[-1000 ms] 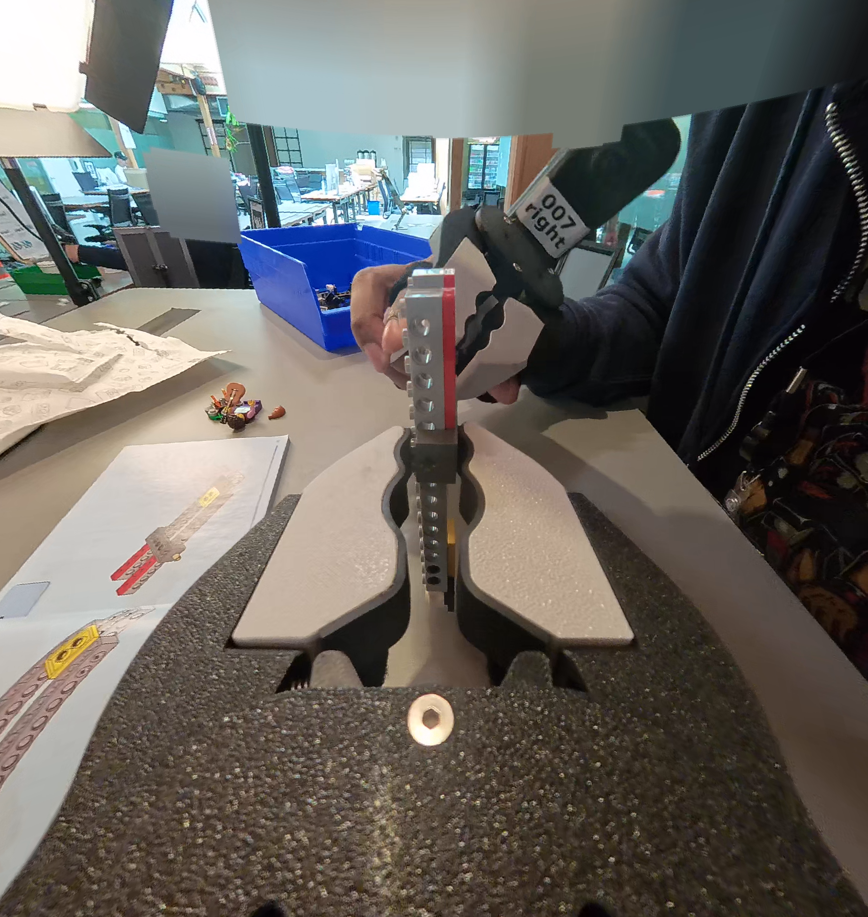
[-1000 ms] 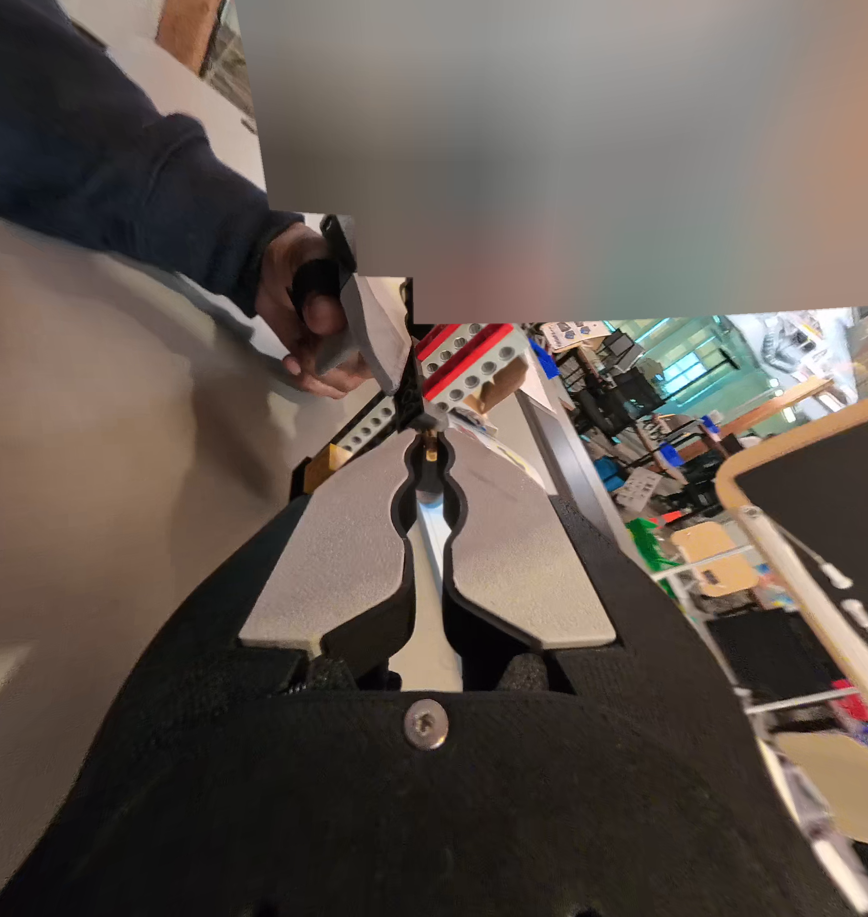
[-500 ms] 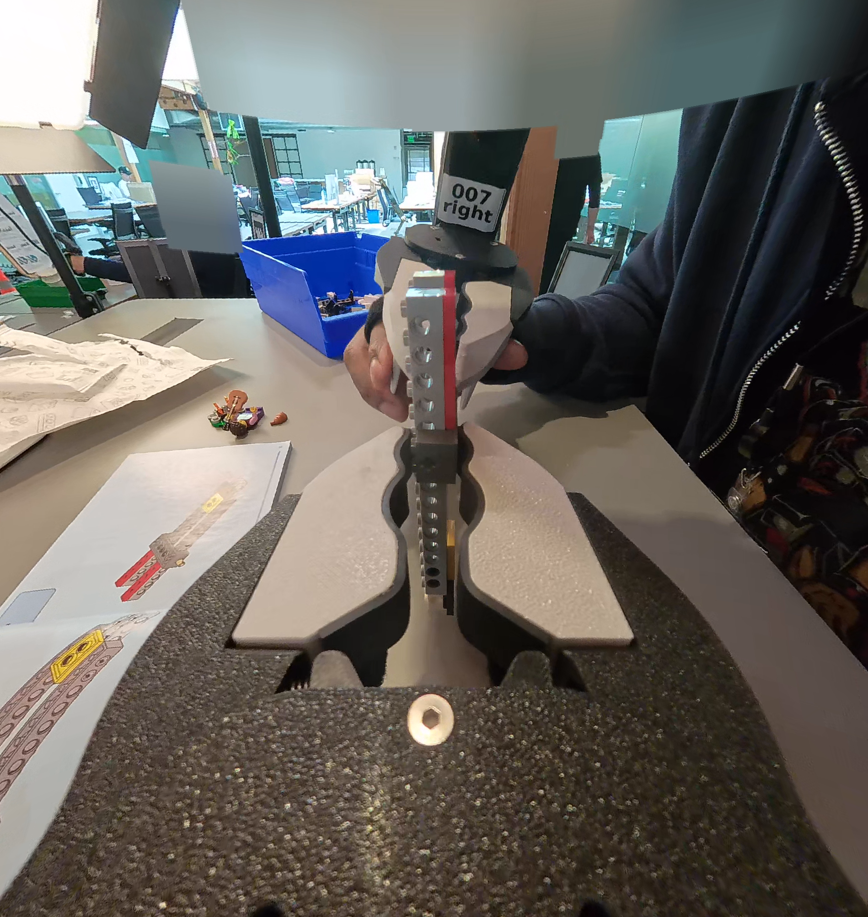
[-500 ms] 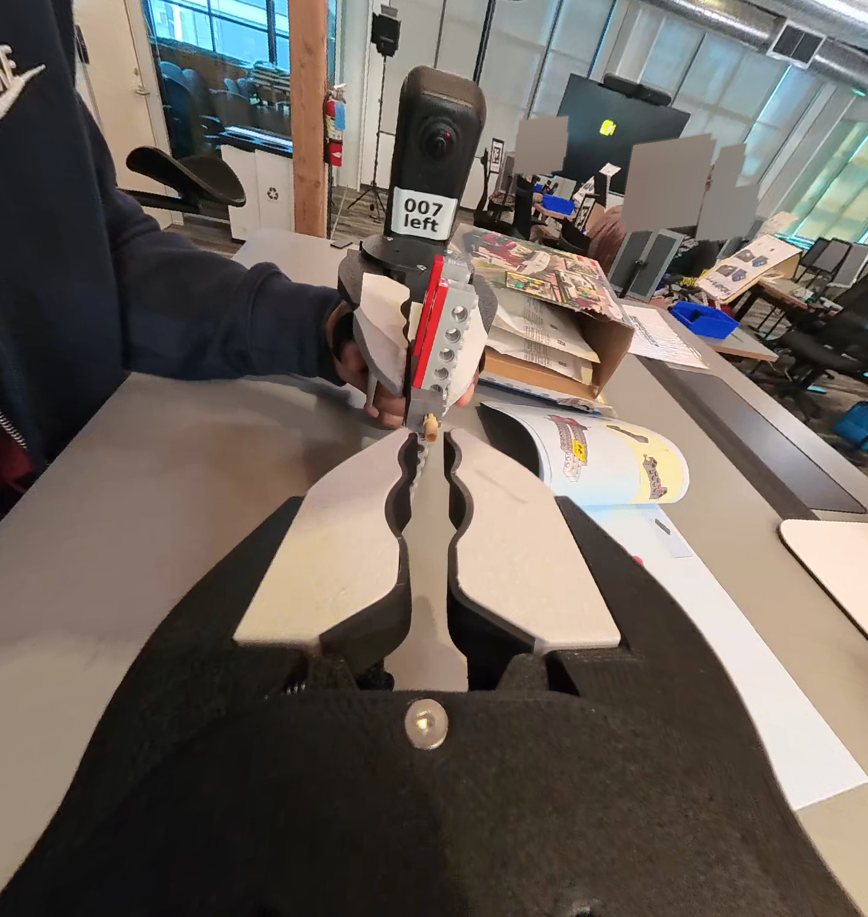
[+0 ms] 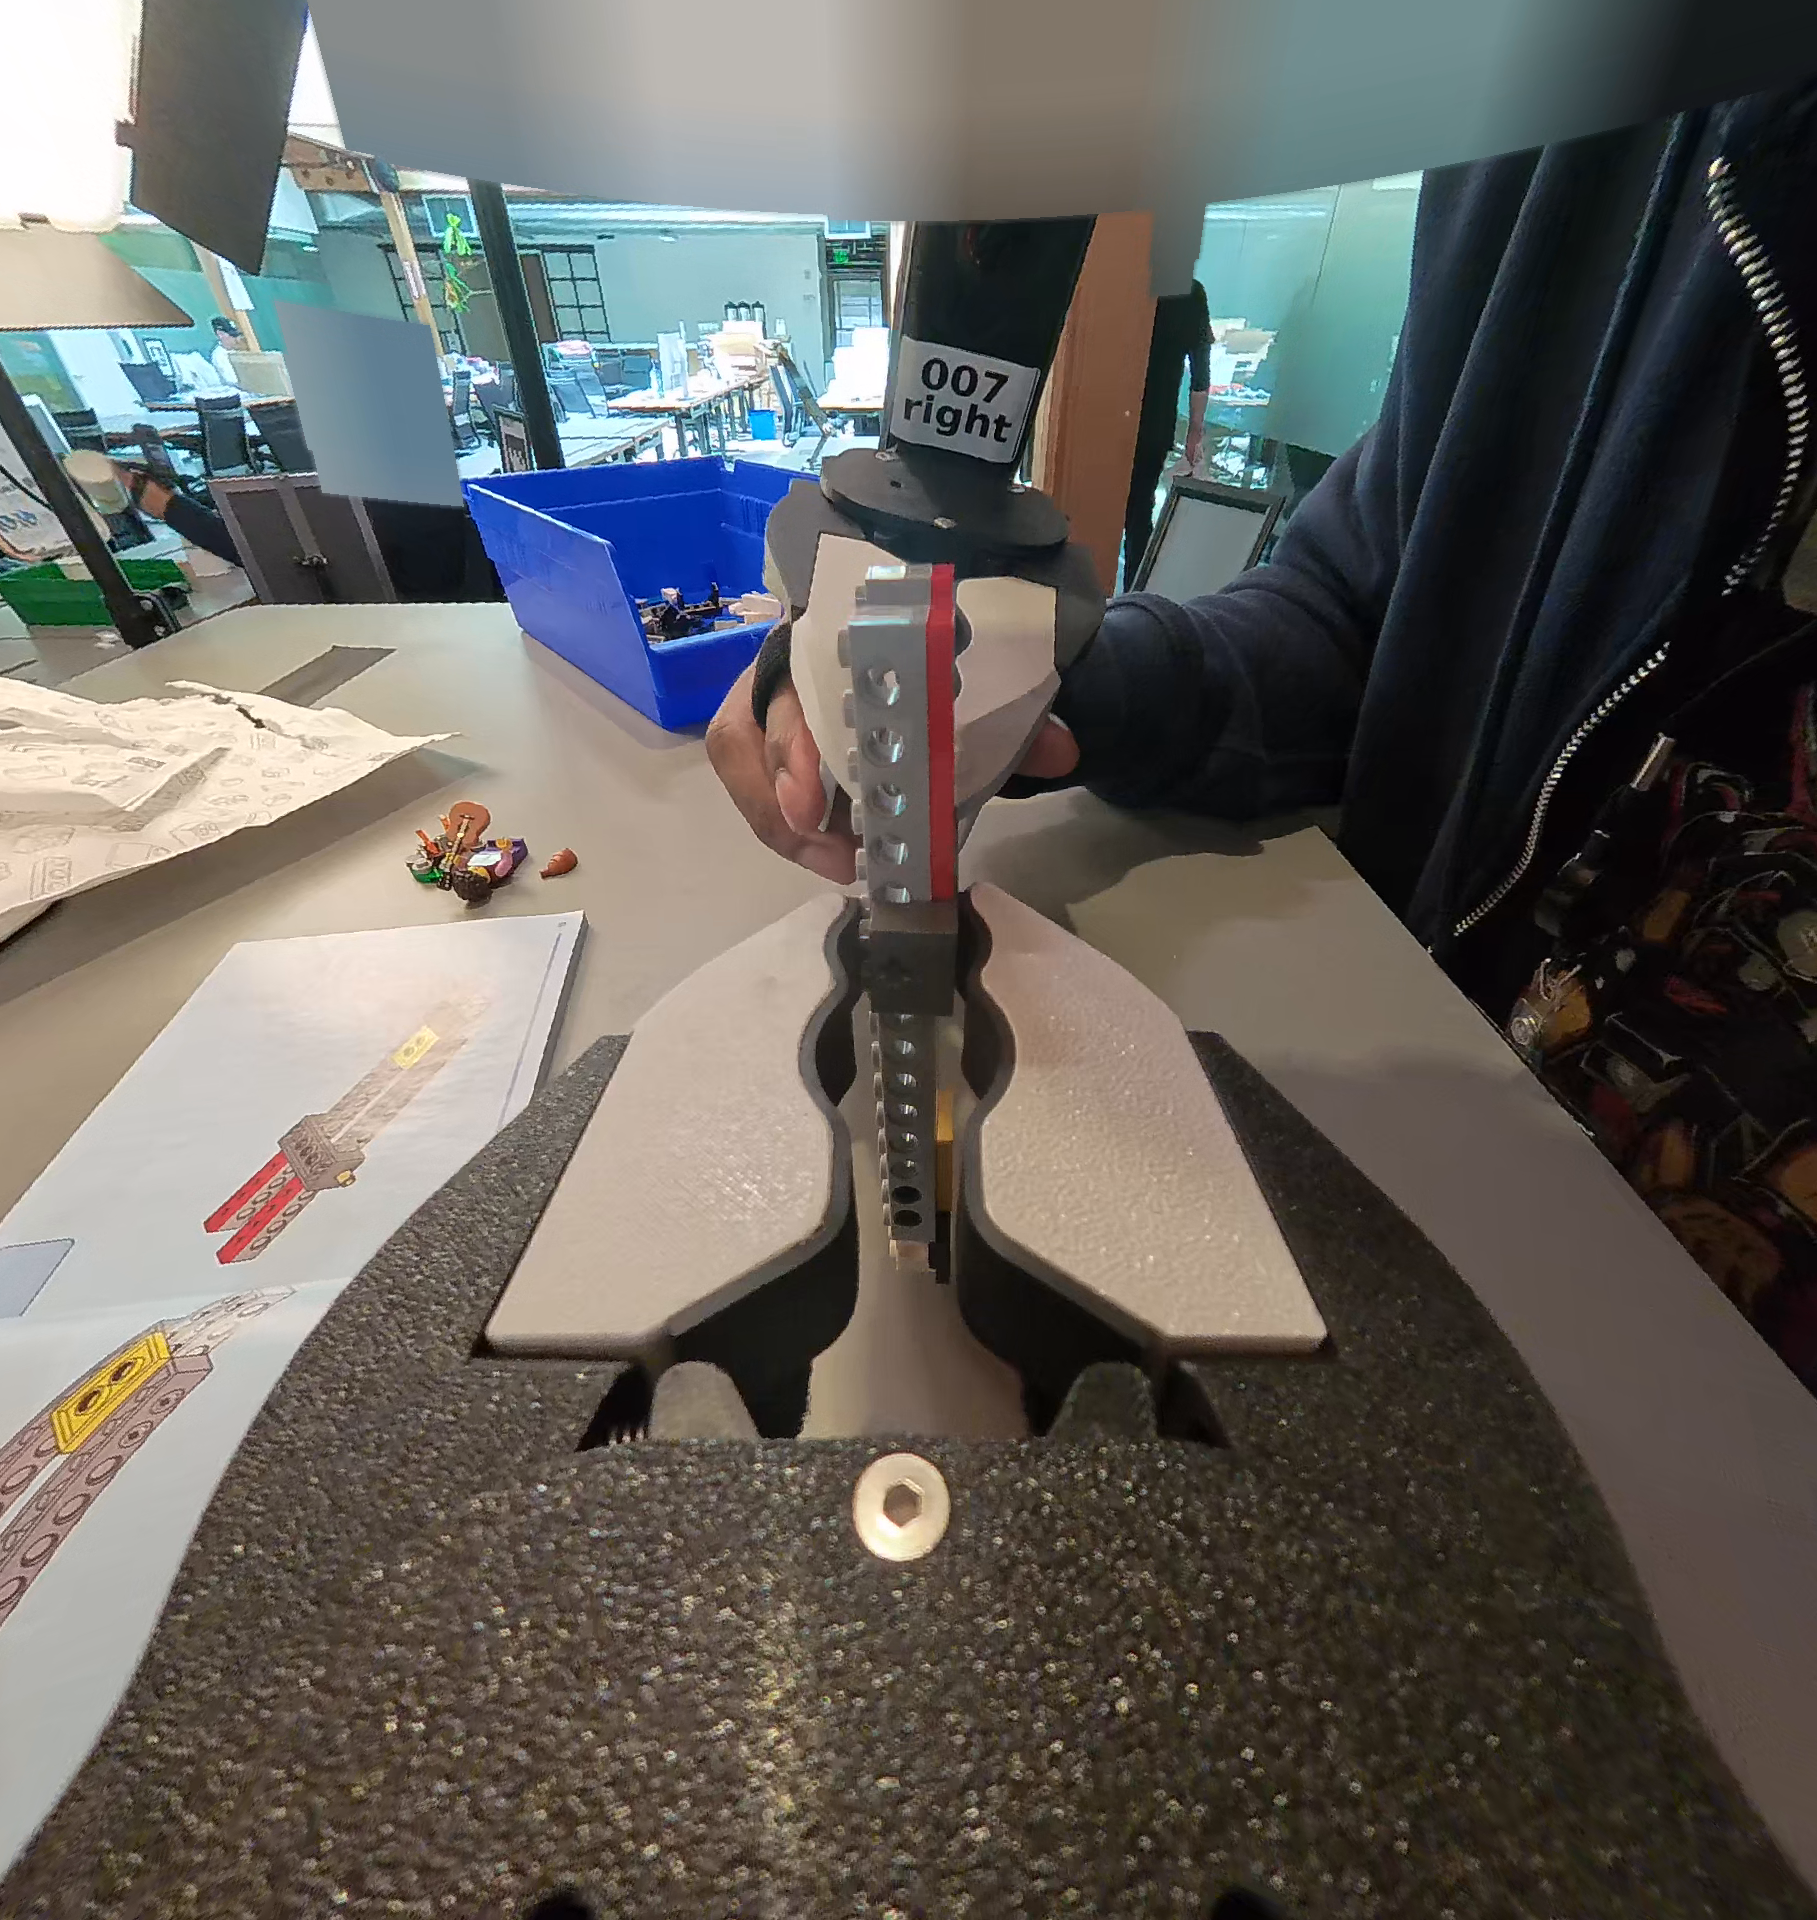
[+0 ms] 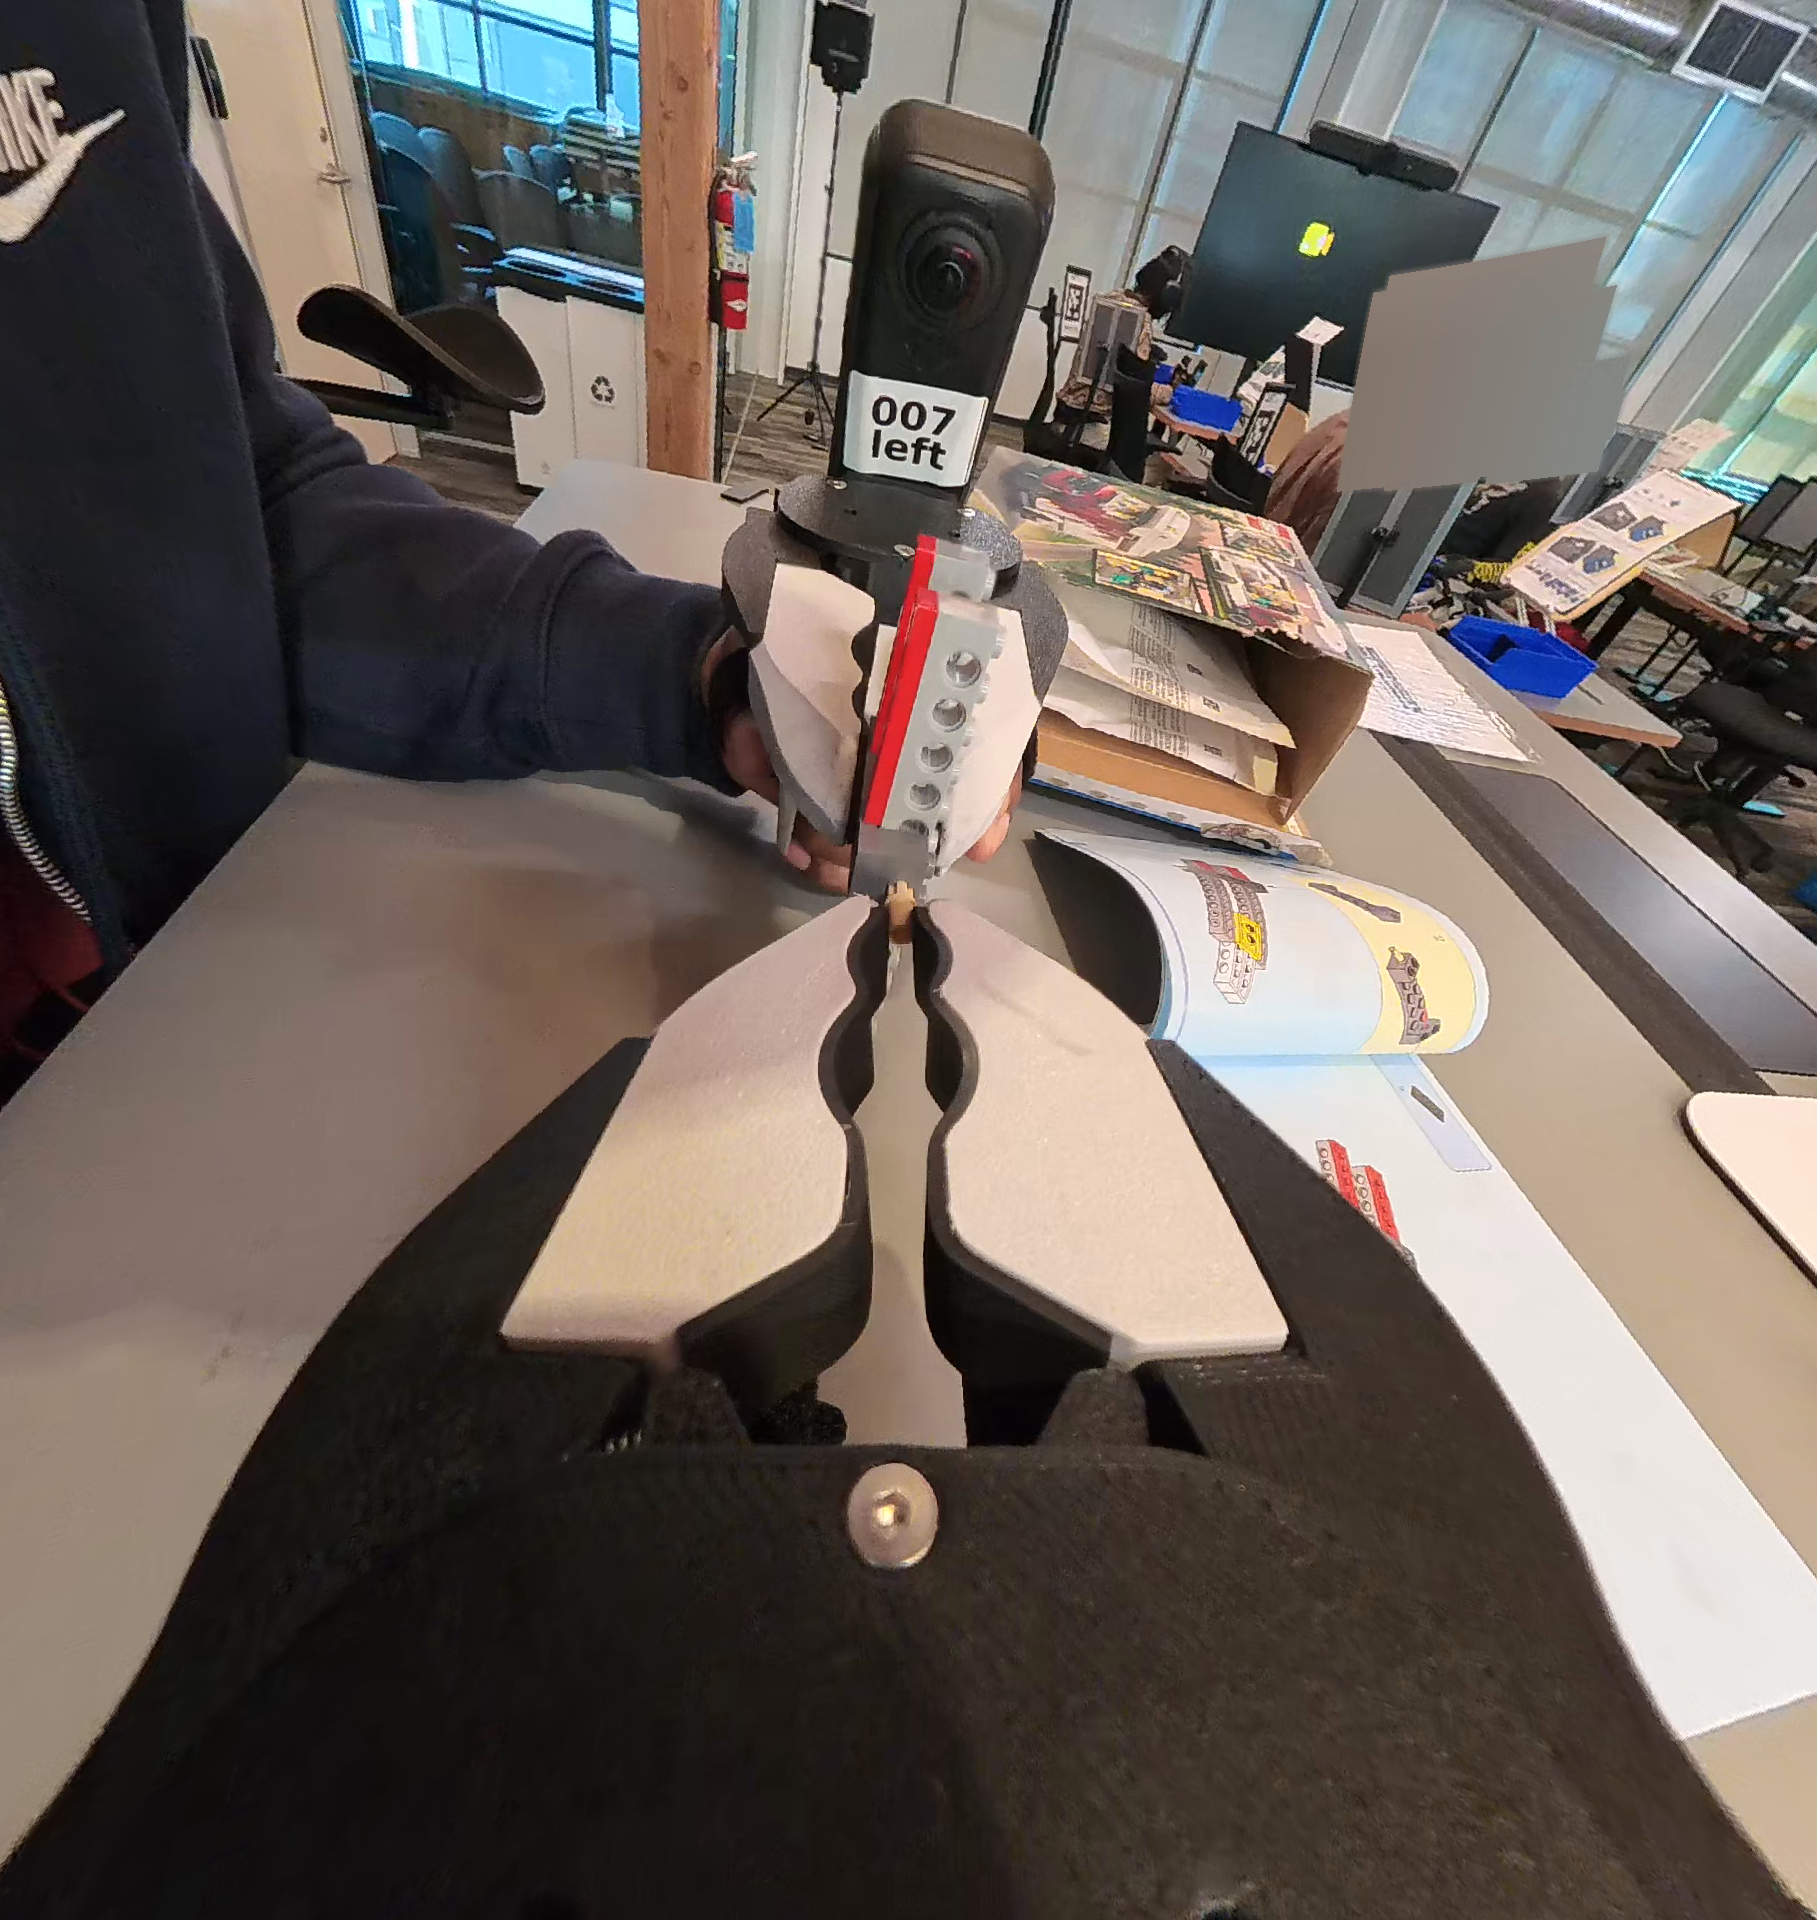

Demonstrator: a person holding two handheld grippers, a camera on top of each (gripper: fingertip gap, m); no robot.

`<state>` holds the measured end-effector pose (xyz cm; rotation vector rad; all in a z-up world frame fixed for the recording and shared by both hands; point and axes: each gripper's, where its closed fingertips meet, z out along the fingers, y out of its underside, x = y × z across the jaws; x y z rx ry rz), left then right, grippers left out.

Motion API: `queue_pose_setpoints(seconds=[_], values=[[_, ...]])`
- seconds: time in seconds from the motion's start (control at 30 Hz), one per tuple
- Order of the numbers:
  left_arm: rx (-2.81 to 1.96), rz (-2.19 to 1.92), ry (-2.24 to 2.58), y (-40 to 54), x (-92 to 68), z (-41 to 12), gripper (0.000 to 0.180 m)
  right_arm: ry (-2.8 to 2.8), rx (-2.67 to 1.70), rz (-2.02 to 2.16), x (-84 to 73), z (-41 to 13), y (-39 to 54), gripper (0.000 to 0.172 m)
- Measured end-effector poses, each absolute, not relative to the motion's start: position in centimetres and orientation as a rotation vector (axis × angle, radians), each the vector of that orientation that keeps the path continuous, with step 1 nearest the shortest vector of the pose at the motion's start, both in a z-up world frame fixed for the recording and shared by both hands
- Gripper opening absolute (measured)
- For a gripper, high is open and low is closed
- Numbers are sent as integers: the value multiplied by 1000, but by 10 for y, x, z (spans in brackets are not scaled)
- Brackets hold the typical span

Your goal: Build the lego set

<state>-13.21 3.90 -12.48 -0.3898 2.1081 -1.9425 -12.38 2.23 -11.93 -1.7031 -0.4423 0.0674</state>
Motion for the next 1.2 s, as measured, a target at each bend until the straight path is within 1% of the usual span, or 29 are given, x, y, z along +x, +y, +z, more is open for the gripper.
queue_pose_setpoints(seconds=[0.37,0.5,0.57,0.67,0.87,1.0,1.1,1.2], values=[[-389,-1953,2104,36,-133,-124,16,-454,-1727,71,-125,-124,23,4],[-370,-1972,2101,31,-135,-121,16,-510,-1828,-10,-128,-147,30,4],[-373,-1867,2145,33,-132,-129,16,-498,-1853,-61,-124,-153,34,5],[-383,-1888,2113,35,-132,-122,16,-465,-1821,-47,-123,-146,35,5],[-444,-1851,2144,39,-127,-130,16,-422,-1763,-22,-117,-132,30,5],[-461,-1839,2155,38,-126,-131,17,-434,-1760,-26,-119,-131,30,5],[-475,-1834,2167,37,-126,-133,21,-447,-1758,-39,-120,-131,30,5],[-475,-1823,2172,37,-126,-133,19,-448,-1759,-42,-120,-131,30,5]])
